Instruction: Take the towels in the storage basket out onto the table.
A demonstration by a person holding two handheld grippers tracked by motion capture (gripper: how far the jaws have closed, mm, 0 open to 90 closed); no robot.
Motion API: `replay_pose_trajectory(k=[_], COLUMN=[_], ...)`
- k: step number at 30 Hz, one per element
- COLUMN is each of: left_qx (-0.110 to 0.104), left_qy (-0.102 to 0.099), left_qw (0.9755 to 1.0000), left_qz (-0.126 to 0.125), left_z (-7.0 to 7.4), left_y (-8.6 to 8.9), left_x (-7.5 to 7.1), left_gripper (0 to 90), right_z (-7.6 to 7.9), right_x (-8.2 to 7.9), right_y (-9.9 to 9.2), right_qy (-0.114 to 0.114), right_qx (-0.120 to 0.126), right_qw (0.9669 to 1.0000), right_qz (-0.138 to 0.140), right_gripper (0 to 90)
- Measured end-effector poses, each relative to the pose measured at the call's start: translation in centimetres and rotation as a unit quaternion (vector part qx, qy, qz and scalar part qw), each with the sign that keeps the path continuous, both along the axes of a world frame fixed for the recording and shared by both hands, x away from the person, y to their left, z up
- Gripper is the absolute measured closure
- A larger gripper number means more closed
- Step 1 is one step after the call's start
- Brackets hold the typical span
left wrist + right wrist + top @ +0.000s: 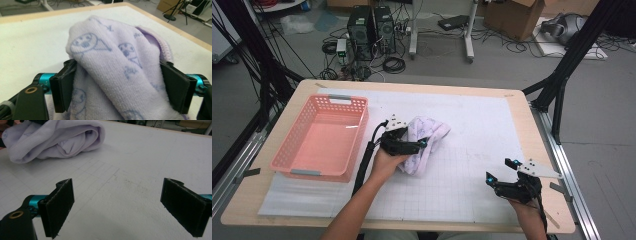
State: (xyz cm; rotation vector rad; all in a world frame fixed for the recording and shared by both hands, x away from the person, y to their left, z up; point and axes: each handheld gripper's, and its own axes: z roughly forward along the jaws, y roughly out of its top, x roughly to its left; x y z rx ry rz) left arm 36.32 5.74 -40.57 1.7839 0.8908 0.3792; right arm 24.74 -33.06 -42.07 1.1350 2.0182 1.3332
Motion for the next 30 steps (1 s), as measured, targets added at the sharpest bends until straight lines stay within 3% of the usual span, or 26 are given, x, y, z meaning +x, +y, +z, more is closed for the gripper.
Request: replay_pose_trajectory(k=[4,8,16,23,30], left_qx=[-0.004,-0.035,-0.06,-0.045,-0.049], left_qy=[-0.021,-0.04,-0.052,-0.067,-0.068], left_qw=[0.9998,0.9985,0.9968,0.9963,0.9959], left_qz=[0.0,-0.009,-0.011,-0.028,-0.034], left_z=[1.0,1.4,-0.2,-1.0,-1.5], left_y=[0.9,2.9,6.2,6.4,6.7], left_x=[-1.0,-2.4,-4.5,-5.9,-6.3], left_gripper=[21.4,20.2,20.3,20.0,20.1], right_z=[0.0,0.1,0.0,-0.1,-0.2], right_x=[-0.1,-0.1,0.1,0.4,0.7], right_y=[0.1,0.0,0.2,0.6,0.9], right_qy=[-0.003,-0.003,-0.002,0.003,0.005], right_qx=[-0.001,0.0,0.001,0.0,-0.001], right_qw=[1.0,1.0,1.0,1.0,1.0], right_qz=[0.001,-0.002,-0.001,0.0,0.003], right_gripper=[10.4,10.4,10.4,10.4,10.4])
